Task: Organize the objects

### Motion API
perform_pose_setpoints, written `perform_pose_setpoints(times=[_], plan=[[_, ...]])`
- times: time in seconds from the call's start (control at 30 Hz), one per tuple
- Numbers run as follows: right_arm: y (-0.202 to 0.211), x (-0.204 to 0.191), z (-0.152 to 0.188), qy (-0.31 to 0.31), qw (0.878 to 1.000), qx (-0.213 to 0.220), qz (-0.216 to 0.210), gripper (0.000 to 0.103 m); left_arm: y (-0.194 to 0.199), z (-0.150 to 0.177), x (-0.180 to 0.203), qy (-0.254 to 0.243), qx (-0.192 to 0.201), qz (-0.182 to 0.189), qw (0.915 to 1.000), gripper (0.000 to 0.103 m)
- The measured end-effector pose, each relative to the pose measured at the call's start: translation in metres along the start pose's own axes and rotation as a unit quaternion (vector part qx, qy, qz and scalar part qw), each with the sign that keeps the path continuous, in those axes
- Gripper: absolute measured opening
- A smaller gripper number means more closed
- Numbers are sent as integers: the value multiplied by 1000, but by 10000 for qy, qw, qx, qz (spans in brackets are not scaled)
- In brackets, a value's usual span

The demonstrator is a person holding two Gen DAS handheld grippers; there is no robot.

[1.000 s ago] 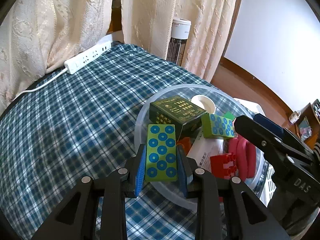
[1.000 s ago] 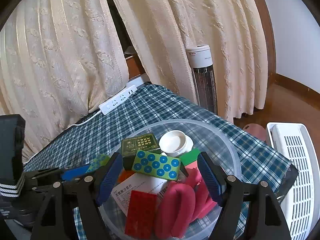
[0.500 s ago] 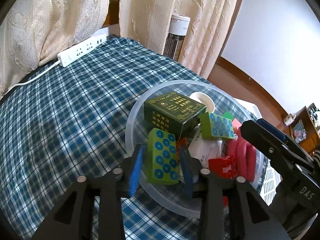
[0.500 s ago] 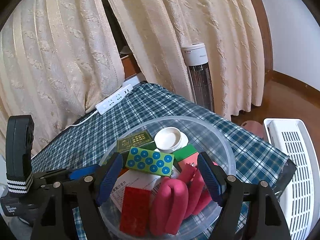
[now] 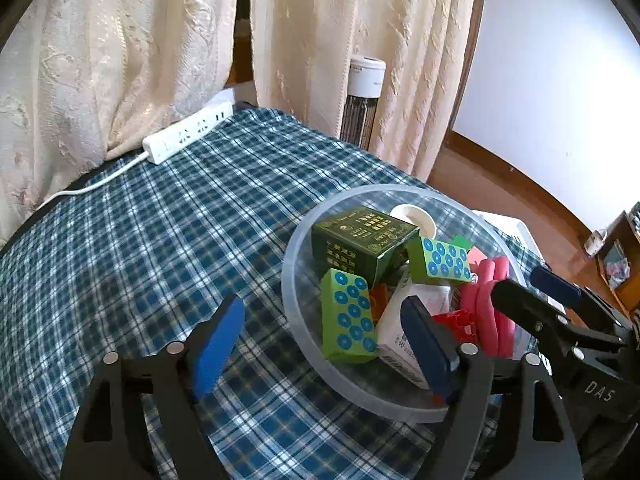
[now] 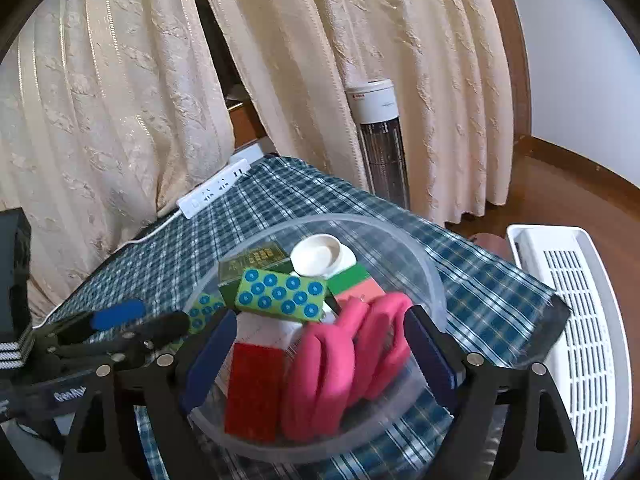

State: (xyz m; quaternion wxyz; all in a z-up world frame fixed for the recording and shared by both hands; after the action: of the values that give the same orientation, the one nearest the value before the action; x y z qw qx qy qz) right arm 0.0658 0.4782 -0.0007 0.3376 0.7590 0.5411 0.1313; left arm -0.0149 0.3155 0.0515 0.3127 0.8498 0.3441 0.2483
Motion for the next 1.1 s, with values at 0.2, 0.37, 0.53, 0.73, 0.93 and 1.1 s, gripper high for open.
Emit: perform_pose_setpoints(times=[0.2,0.37,0.53,0.73,0.93,1.1], plan=[[7,0,12,79,9997,-30,247,100,11,2,0,-115,209,-221,9995,88],[17,-7,21,316,9977,107,591,102,23,2,-2,-218,478,-383,9979,91],[24,-11,27,497,9938,263,961,102,35,2,-8,-181,636,-548,9963,92],[30,-22,30,633,9925,336,990,102,41,5,-10,-290,519,-739,9955,92],[32,-29,33,756,9914,360,1003,102,39,8,-9,-225,384,-412,9982,94],[32,-27,35,724,9919,327,987,102,42,8,-1,-411,495,-394,9972,98]])
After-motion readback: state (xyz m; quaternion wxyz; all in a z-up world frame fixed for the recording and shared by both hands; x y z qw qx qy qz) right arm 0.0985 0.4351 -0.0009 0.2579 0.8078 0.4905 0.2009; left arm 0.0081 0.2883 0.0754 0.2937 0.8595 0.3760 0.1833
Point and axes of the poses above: each gripper's, at about its wrist camera, not at the fingertips, and y roughly against the way its jaws point, x to its right, z to its underside, the point moved 3 cm from there along -y, roughly the way its jaws point, and after that the axes turned 10 degrees about z, right-handed, at the moved point
